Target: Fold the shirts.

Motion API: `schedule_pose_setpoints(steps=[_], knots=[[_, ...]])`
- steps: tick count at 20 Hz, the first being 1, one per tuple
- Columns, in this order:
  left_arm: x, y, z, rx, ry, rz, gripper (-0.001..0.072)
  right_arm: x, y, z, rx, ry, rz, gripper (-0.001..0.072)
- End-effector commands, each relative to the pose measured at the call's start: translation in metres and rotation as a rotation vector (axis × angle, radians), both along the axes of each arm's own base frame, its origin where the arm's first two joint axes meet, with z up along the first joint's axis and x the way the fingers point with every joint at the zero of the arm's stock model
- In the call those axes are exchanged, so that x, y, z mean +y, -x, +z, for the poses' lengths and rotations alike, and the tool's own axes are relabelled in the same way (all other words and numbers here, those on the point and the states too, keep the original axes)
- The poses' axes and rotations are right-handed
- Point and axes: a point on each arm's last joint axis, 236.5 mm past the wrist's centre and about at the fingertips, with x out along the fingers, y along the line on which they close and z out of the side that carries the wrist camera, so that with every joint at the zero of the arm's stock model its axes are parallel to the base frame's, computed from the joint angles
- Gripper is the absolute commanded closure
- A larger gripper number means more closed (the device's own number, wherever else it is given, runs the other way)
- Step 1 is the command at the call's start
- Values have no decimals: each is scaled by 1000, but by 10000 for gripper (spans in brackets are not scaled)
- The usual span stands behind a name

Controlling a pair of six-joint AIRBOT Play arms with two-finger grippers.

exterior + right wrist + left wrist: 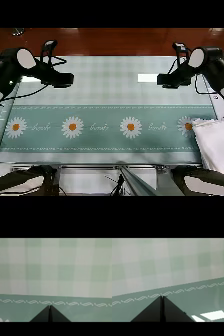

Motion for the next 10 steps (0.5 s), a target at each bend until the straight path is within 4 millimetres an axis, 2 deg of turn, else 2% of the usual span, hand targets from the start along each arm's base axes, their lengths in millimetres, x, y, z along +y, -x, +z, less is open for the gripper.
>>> schedule_pose_setpoints(steps=[1, 10], knots=[[6, 3, -10, 25, -26, -1, 682, -4, 3, -9, 32, 32, -5, 676], [6, 2, -22, 54, -31, -2, 682, -4, 3, -9, 32, 32, -5, 676]])
